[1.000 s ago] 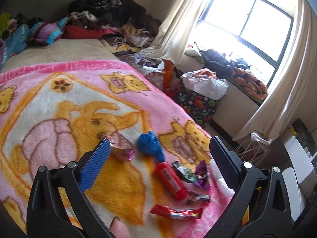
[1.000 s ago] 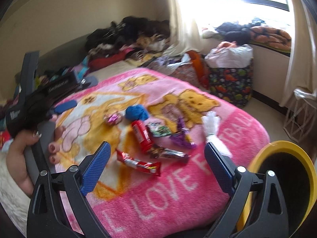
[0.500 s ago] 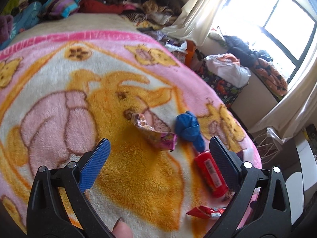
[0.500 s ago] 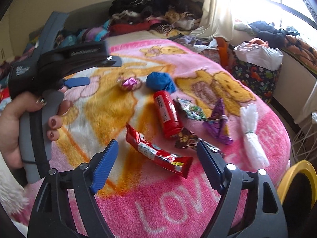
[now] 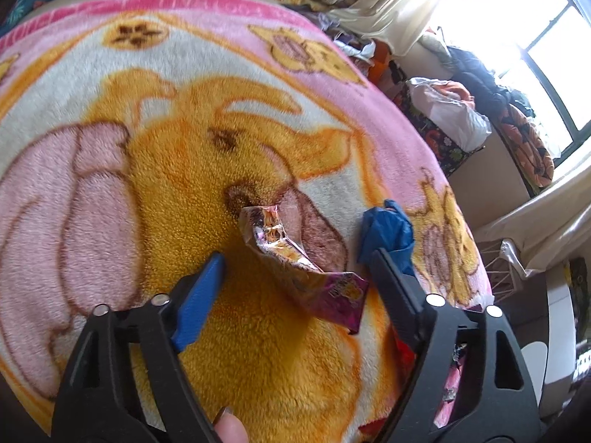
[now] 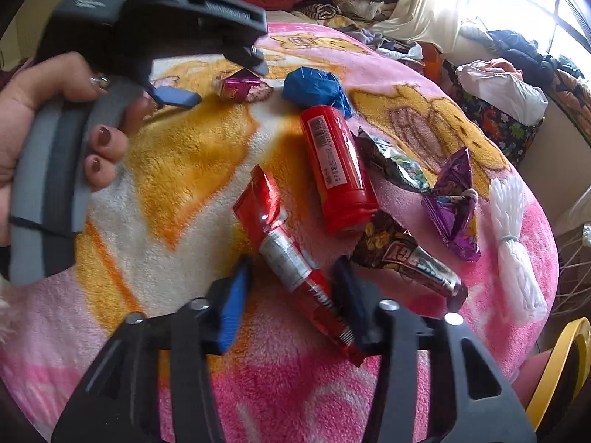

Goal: Collect trash
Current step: 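Grasp the red candy wrapper with the right gripper while the left grasps the colourful snack bag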

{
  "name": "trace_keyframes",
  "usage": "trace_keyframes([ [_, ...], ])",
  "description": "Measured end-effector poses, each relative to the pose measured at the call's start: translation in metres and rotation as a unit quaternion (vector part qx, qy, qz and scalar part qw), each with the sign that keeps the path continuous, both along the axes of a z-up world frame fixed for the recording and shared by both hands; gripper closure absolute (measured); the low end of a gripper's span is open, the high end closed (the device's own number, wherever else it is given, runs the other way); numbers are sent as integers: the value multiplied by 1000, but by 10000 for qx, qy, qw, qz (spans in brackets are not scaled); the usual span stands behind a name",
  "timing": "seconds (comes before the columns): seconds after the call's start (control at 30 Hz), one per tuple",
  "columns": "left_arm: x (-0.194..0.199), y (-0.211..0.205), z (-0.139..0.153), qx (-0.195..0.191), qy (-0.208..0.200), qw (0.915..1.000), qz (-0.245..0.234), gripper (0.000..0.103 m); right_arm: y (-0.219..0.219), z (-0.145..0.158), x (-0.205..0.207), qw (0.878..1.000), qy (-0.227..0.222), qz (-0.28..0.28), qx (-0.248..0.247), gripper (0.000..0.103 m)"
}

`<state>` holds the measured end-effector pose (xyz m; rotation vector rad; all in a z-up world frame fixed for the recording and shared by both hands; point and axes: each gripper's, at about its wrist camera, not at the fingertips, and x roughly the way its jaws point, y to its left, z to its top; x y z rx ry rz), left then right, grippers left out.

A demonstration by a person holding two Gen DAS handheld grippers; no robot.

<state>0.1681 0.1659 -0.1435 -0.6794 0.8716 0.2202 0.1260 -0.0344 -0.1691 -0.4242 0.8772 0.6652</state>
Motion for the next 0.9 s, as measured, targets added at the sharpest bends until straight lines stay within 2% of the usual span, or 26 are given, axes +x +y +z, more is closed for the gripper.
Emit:
trace_keyframes([
  [0.03,1,1,-2,-23,22,10000,23,38,0,1,0,10000,27,15,45,71],
  [0.17,1,3,-7,-14,126,9999,109,58,-6,5,-2,9993,168,-63,334,87],
  [0.27,-6,4,-9,93,162,9997,130,75,-16,12,-3,9965,363,-239,710,90],
  [0.53,-26,-2,-3,122,-61,9999,-6,81,-41,30,-17,9877,542,-521,1374,90],
  [0.9,-50,-38,21,423,-333,9972,-511,83,-69,48,-33,9823,509,-723,1653,90],
])
